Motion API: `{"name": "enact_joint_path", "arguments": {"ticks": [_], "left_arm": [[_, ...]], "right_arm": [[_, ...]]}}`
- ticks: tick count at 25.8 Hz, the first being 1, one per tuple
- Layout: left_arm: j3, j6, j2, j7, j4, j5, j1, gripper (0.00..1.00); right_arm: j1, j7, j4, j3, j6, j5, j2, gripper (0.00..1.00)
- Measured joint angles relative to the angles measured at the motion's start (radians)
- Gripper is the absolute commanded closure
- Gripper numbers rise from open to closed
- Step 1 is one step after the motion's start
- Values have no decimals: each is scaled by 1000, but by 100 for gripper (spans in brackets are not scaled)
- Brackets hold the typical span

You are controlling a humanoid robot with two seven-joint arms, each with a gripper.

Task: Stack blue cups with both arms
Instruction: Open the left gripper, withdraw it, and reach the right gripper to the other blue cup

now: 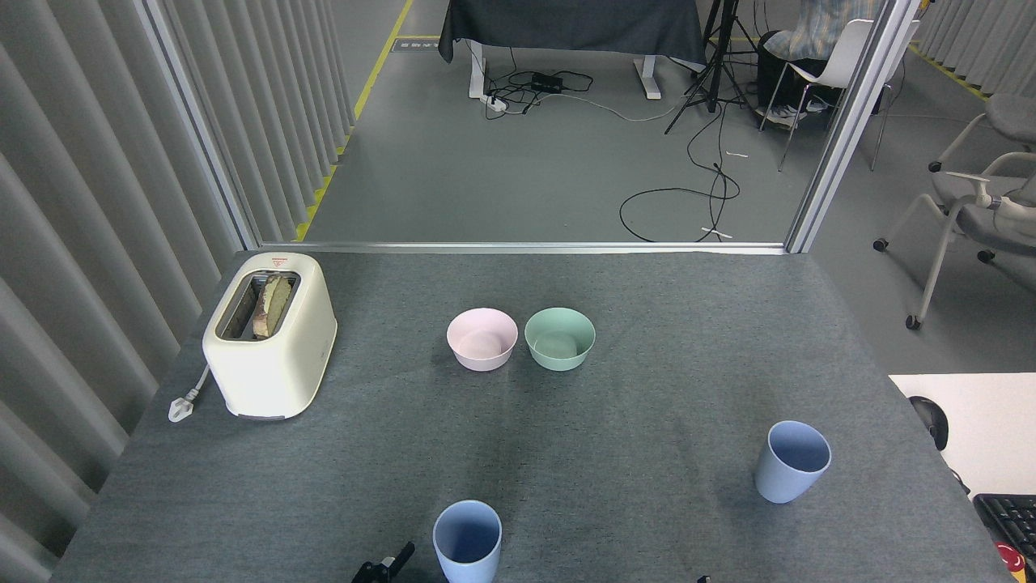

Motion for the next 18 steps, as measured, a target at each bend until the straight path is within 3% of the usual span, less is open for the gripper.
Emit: {"name": "enact_joint_path", "arguments": {"ticks": [10,18], "left_arm": [[89,-2,42,12,-28,5,78,0],[313,-1,53,14,-10,105,63,0]], "right_arm": [[-18,-1,0,2,-2,0,3,0],[-20,-1,-6,3,-2,0,4,0]]}}
